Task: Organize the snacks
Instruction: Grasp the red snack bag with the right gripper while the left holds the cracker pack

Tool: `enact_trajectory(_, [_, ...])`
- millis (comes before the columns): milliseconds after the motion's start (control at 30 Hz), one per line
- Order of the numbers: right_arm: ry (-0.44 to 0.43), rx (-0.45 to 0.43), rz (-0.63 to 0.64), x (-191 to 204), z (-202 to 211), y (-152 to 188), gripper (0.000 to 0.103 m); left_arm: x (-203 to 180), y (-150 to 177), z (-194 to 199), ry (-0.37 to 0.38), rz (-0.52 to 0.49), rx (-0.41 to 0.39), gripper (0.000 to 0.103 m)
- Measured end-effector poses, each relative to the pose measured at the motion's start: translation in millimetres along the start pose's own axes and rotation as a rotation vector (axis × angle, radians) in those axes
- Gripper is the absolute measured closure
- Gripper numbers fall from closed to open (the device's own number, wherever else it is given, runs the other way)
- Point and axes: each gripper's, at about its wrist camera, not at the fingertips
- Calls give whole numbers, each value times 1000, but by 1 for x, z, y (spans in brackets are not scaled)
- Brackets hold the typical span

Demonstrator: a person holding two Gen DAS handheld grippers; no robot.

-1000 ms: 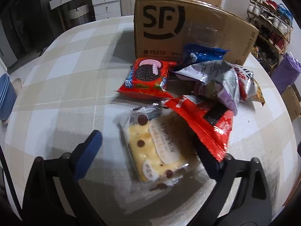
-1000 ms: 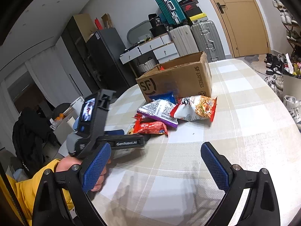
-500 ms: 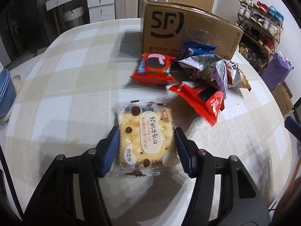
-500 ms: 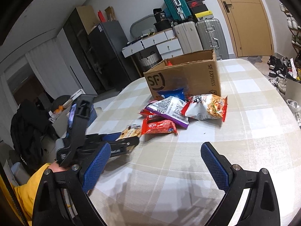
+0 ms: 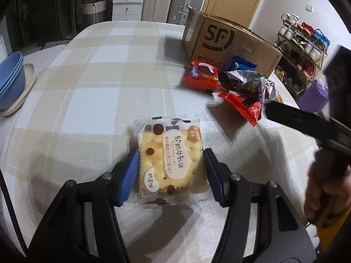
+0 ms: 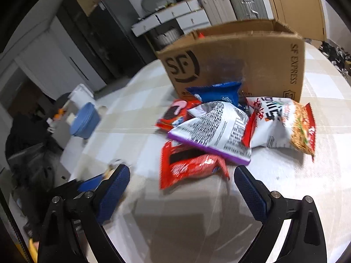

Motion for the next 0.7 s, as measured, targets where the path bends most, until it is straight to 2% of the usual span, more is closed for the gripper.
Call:
enact_trajectory(67, [25,29,-13,-1,-13,-4,12,8,6,0,9,-2,1,47])
enact_trajectory(133, [9,51,-30,-2,-22,-8,15,16,13,0,20,7,3,47])
enact_trajectory(233, [38,55,-16,3,-30,-11,18,19,17,-3,28,12,3,47])
enact_trajectory(400, [164,60,116,28,-42,-9,28,20,22,2,33,5,0,47])
enact_trajectory(567, [265,53,228,45,-44,2,47,21,24,8,47,15,0,47])
enact_trajectory(700, [229,46,202,43,-38,6,53,22,26,10,35,21,1,47])
Point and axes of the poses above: each gripper's, at about its wrist camera, not at the fingertips, and z roughly against the way its jaws point, x to its left, y to its underside, and after that the axes turned 4 degrees about y, right-handed
